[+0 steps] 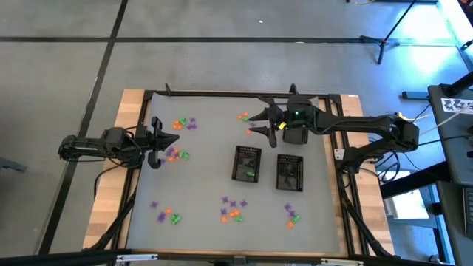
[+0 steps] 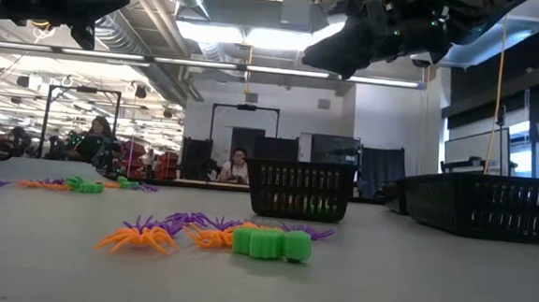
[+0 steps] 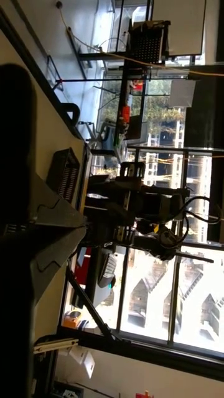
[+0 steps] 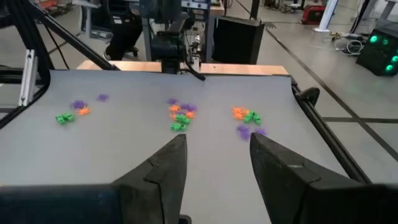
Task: Sort Halloween decoration
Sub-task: Put the orange spider toy into the bottom right bin
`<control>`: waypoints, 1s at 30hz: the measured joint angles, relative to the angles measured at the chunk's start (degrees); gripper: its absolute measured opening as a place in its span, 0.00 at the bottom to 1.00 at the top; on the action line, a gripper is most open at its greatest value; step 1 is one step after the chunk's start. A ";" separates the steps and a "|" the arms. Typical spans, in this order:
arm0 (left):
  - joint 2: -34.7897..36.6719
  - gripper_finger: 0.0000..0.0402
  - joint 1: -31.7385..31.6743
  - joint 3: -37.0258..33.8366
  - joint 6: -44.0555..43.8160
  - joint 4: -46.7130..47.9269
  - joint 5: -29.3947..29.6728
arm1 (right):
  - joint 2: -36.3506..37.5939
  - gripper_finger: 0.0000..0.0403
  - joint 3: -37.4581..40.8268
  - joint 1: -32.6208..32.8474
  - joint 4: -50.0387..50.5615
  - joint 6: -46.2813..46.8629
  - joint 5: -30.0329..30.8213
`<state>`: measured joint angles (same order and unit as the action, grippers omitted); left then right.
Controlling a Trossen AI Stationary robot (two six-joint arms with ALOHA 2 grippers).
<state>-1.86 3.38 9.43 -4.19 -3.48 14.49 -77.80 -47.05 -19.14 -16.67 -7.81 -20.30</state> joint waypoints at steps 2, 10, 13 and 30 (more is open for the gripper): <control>0.00 0.00 0.00 0.00 -0.02 -0.06 0.02 | 0.00 0.43 0.00 -0.02 0.37 0.00 0.51; 0.01 0.00 -0.01 0.00 1.72 -0.47 0.47 | -0.04 0.43 0.00 0.04 2.41 2.03 1.18; 0.02 0.00 0.01 0.00 1.75 -0.44 0.47 | -0.04 0.43 0.00 0.04 4.32 3.20 1.18; 0.02 0.00 0.01 0.02 7.78 -8.51 1.39 | -0.09 0.43 0.00 6.05 9.21 0.84 1.77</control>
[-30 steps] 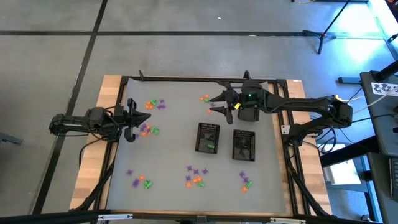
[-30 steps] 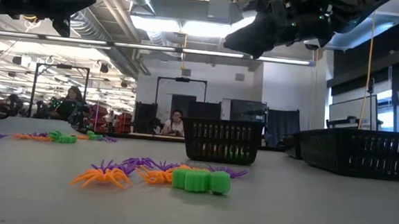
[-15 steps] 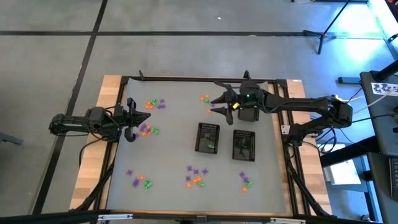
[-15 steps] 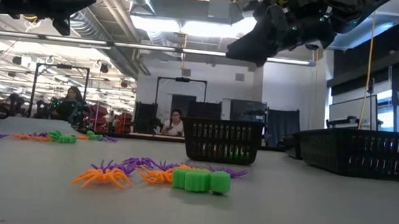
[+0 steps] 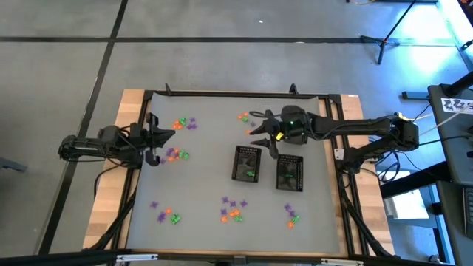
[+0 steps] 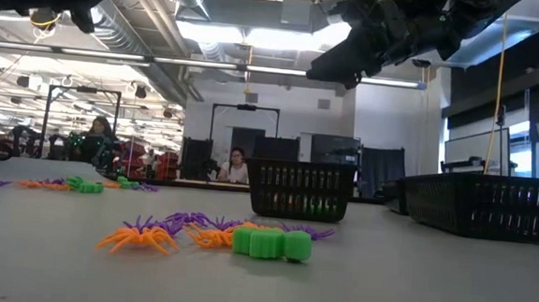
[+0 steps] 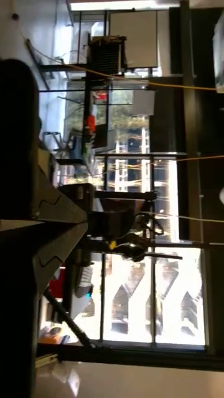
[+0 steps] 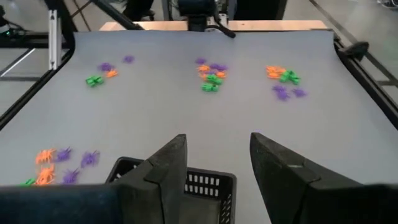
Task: Sort Halloween decoration
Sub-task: Put the orange spider toy into the bottom right bin
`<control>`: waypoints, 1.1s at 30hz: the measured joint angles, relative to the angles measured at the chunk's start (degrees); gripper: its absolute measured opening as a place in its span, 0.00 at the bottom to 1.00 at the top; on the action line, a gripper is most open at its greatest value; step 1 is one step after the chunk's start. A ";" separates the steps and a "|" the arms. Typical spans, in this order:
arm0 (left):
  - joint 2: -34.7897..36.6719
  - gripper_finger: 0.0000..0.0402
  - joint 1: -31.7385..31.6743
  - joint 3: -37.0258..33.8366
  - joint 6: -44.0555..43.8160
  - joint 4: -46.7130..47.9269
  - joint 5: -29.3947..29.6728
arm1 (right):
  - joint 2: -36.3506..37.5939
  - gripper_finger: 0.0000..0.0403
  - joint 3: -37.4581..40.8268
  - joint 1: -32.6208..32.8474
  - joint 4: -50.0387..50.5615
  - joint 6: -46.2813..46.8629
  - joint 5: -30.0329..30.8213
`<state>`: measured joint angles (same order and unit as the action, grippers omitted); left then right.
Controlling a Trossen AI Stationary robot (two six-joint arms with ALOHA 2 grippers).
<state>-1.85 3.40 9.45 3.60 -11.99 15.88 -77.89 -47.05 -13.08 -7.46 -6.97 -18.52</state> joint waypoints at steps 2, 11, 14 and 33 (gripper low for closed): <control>-0.03 0.00 -0.02 -0.02 -0.02 -3.42 -0.41 | 0.00 0.43 0.00 0.48 0.00 -0.82 0.31; -0.13 0.00 -0.01 0.02 -6.09 -7.45 -5.53 | 0.00 0.43 0.00 0.33 -0.02 -0.88 4.60; -1.86 0.00 -0.02 0.02 -6.60 -7.96 -4.12 | 0.00 0.43 0.00 0.33 -0.13 -0.88 4.61; -30.77 0.00 -2.05 9.63 -26.44 3.19 13.51 | 0.00 0.43 0.00 0.35 -1.18 -0.56 4.59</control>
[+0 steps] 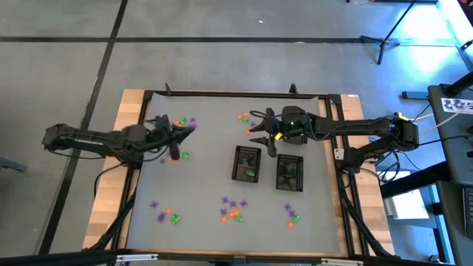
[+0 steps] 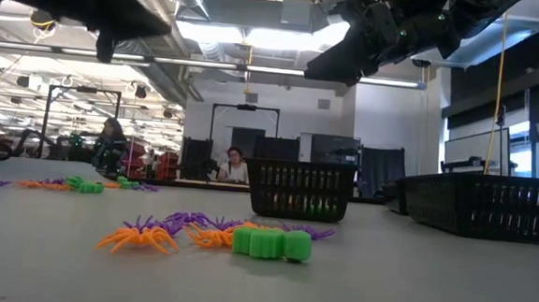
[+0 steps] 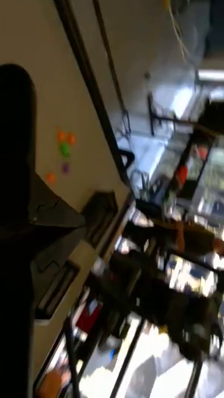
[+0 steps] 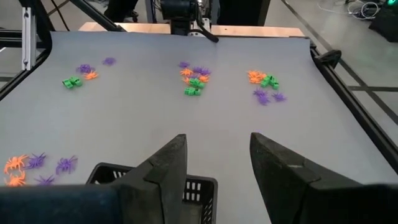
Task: Sort Halloween decoration
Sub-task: Put the orange spider toy into the bottom right bin
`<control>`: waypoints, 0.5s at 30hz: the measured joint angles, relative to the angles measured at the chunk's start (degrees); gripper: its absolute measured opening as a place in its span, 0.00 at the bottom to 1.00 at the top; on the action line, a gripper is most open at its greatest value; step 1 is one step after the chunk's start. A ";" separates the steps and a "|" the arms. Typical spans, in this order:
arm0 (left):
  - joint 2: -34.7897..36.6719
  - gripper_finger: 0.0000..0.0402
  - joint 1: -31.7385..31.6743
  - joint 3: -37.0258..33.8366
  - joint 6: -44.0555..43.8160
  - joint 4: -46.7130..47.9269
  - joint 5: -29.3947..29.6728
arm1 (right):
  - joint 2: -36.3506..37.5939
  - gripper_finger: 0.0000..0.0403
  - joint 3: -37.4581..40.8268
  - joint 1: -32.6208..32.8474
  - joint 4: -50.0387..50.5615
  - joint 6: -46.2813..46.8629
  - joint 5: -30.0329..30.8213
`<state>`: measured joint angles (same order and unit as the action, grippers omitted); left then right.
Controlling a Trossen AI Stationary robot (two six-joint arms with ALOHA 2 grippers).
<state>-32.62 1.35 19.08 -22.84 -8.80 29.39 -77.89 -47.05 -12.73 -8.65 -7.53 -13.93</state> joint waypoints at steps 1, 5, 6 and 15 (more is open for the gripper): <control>-0.84 0.00 -0.44 0.05 -0.94 0.22 1.42 | 0.00 0.43 0.00 0.00 0.26 0.03 0.00; -3.10 0.00 -2.85 0.07 -4.69 5.20 6.53 | 0.00 0.43 0.00 0.00 1.53 0.09 0.00; -3.43 0.00 -3.82 0.07 -6.67 7.54 7.36 | 0.00 0.43 0.00 0.00 1.63 0.11 0.00; -7.38 0.00 -16.61 3.42 -19.12 30.18 0.32 | 0.00 0.43 0.00 0.00 1.60 0.17 0.00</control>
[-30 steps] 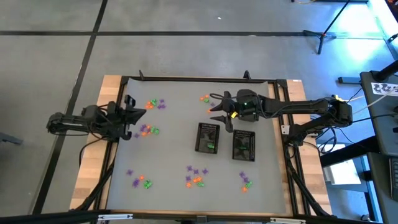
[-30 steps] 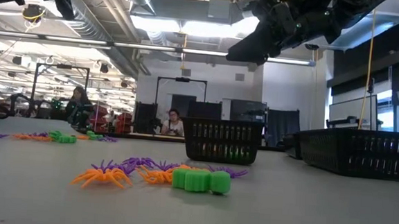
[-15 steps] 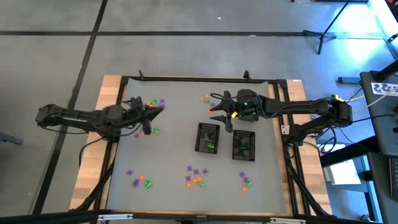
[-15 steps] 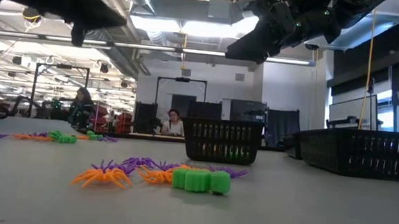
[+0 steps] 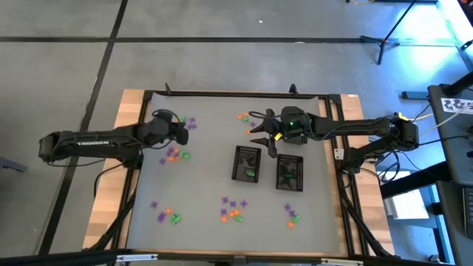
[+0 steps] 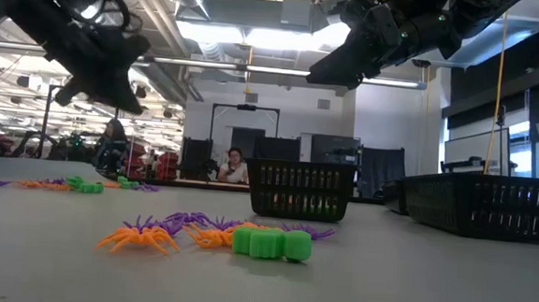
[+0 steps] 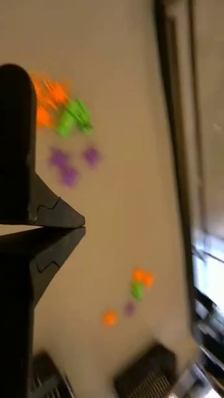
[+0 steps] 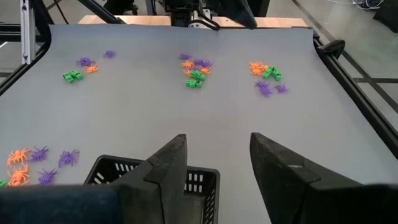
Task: Sort Halloween decoration
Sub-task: Put the orange spider toy into the bottom right bin
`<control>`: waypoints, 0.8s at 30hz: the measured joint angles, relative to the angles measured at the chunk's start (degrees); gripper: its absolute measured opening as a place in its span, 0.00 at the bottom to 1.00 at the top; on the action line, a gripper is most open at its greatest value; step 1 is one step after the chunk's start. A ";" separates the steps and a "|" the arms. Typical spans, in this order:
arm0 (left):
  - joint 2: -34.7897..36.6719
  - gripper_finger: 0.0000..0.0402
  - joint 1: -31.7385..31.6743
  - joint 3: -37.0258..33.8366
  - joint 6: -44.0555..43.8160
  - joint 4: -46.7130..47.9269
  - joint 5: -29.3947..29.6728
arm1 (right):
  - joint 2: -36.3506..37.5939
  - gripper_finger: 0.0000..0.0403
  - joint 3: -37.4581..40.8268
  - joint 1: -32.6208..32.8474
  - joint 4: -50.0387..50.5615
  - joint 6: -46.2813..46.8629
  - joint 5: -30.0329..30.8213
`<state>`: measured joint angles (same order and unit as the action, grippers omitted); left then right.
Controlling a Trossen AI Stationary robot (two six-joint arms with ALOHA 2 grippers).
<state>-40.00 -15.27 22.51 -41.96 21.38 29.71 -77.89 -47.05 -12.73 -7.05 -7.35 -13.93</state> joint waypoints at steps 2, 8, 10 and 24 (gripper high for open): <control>-2.50 0.00 -1.72 1.40 -0.11 3.54 -1.40 | 0.00 0.43 0.00 0.00 -0.12 0.00 0.00; -11.69 0.00 -4.29 4.23 1.08 4.89 -1.10 | 0.00 0.43 0.00 0.00 -0.17 0.52 0.00; -14.48 0.00 -4.89 5.77 2.37 4.94 -0.24 | 0.00 0.43 0.00 0.00 -0.06 1.08 0.00; -27.49 0.00 -10.96 8.85 5.18 6.30 -6.31 | -0.01 0.43 -0.02 0.00 4.28 1.11 -0.69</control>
<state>-67.48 -26.23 31.35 -36.79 27.68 23.40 -77.90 -47.07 -12.73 -2.77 -6.25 -14.62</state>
